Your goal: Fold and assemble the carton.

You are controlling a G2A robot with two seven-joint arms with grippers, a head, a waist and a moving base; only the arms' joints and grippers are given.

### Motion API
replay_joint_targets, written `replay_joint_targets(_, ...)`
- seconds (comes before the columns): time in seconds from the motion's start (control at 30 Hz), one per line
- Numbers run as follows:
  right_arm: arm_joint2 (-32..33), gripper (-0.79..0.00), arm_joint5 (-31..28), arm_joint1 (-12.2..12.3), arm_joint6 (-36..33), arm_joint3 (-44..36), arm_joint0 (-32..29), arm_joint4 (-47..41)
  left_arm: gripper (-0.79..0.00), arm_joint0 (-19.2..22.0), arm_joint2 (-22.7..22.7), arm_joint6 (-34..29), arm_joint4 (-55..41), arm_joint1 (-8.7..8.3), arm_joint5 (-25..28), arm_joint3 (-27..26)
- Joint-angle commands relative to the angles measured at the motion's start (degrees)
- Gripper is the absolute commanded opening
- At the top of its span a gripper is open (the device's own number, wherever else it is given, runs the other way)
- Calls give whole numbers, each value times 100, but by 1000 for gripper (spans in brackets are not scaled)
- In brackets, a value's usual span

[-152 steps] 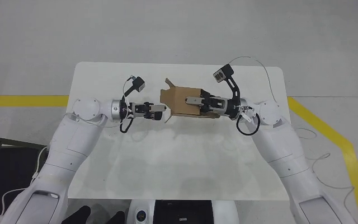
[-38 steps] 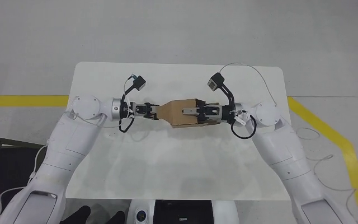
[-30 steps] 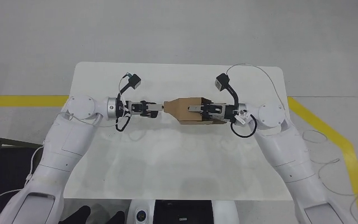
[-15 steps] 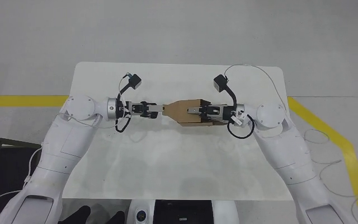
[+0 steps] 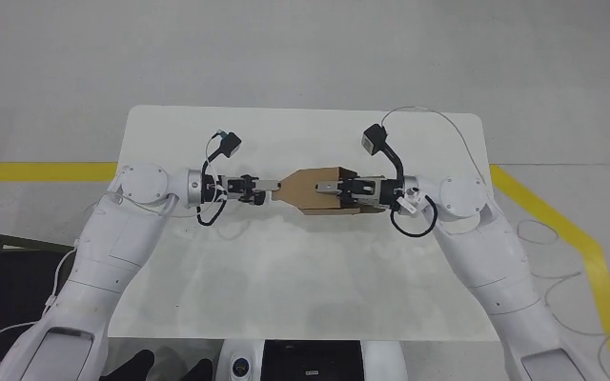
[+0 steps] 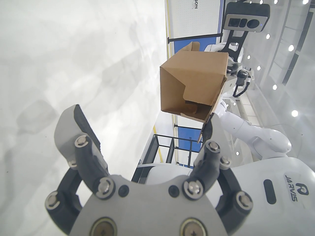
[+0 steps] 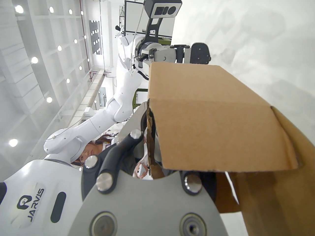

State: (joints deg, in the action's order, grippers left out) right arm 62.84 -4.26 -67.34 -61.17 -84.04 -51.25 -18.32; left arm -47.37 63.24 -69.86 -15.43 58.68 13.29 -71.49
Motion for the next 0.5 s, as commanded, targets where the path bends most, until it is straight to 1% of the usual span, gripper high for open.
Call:
replay_joint_targets(0.0, -12, -785, -28, -6, 2, 8, 12, -63, 0, 2, -4, -1, -21, 2, 11, 9)
replay_joint_targets(0.2, -58, -785, -146, -31, -30, 52, 24, -363, 0, 2, -14, -11, -110, 6, 26, 47)
replay_joint_targets(0.47, -158, -785, -165, -57, -21, 93, 80, -460, 0, 9, -19, -65, -214, 9, 68, 75)
